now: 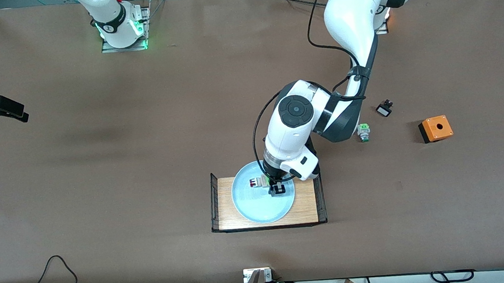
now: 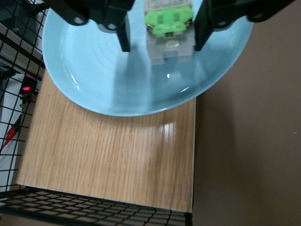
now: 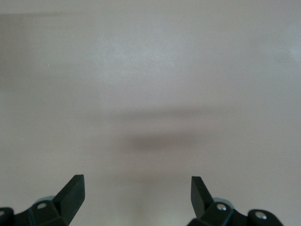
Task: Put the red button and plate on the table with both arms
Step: 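Close the left gripper on the green-white button and lift it, then carry the button with the left gripper beside the orange box and lower, then open the left gripper releasing the button while the right gripper reaches the plate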
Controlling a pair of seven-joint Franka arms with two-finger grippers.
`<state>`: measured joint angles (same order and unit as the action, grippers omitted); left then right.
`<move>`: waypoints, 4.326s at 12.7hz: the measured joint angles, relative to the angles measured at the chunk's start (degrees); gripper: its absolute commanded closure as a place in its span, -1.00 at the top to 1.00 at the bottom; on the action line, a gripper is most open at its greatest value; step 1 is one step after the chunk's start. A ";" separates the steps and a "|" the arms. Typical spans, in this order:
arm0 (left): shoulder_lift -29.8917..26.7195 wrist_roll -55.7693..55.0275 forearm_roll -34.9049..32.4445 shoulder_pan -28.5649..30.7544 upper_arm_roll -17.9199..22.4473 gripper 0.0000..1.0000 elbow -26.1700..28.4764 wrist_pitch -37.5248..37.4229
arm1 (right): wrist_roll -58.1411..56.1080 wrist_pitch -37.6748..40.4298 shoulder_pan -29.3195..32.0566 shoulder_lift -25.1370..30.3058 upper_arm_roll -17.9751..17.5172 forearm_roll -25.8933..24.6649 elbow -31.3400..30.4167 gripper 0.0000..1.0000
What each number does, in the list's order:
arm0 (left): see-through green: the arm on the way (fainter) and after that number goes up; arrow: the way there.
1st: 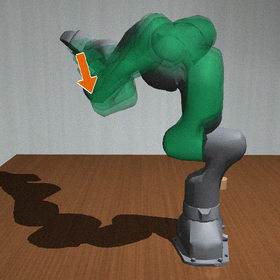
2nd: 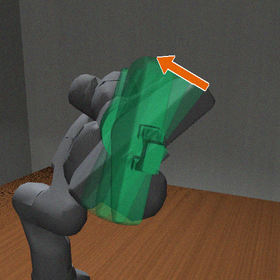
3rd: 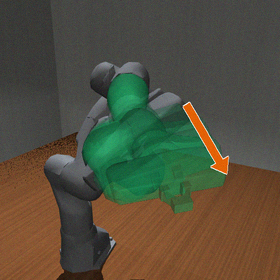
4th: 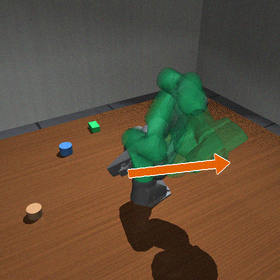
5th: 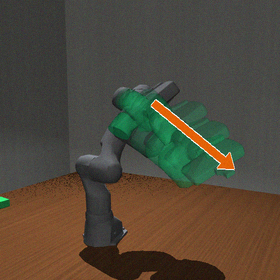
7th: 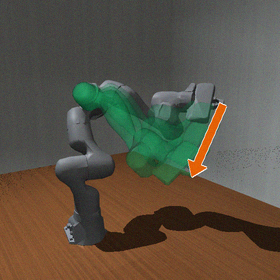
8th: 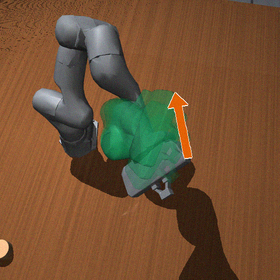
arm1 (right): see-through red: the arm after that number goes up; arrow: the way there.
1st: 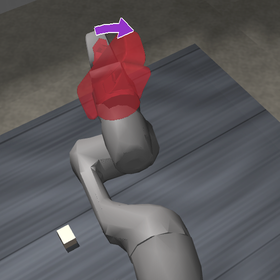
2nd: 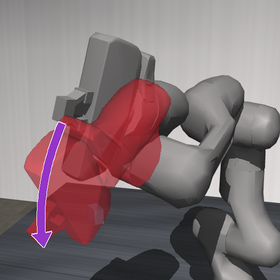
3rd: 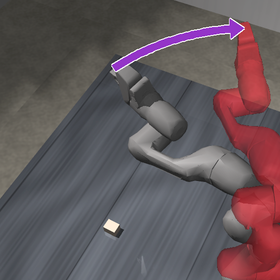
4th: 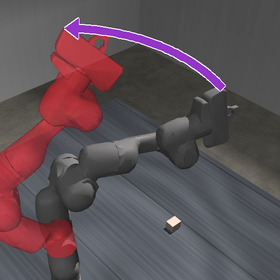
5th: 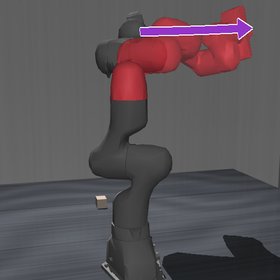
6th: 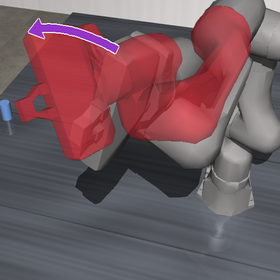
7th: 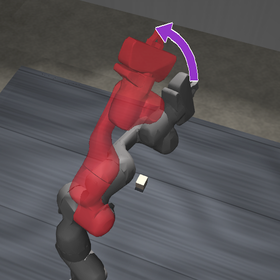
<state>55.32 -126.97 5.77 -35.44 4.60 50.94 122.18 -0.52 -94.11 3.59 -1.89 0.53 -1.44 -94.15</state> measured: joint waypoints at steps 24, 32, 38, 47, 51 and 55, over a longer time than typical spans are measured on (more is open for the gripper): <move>-12.94 55.33 5.62 15.66 3.62 -0.92 -1.34 -35.29 | 0.00 0.00 0.00 0.00 0.00 0.00 0.00 1.00; -13.58 93.49 7.04 27.36 3.61 -0.91 11.53 -29.50 | 0.01 -0.94 -0.05 -0.04 -0.05 3.52 0.00 1.00; -13.40 113.29 7.05 29.67 3.66 -0.91 25.38 -13.50 | 3.11 -0.84 -1.44 -0.67 -0.37 4.44 -0.03 1.00; -8.39 130.99 7.05 30.83 3.66 -0.68 32.83 -2.34 | 39.71 -1.23 -20.11 -3.36 -1.28 8.97 2.14 1.00; -7.61 133.62 7.05 30.88 3.66 1.00 32.89 -1.72 | 54.01 -11.18 -28.87 -10.25 -1.33 9.05 3.25 1.00; -8.58 133.06 7.05 31.05 3.98 1.00 32.27 -1.64 | 65.45 -22.83 -33.59 -17.15 -1.32 10.68 4.13 1.00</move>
<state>46.74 6.09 12.82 -4.39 8.58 83.21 120.55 64.94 -116.93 -30.01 -19.05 -0.79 9.24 -90.02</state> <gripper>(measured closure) 0.097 0.000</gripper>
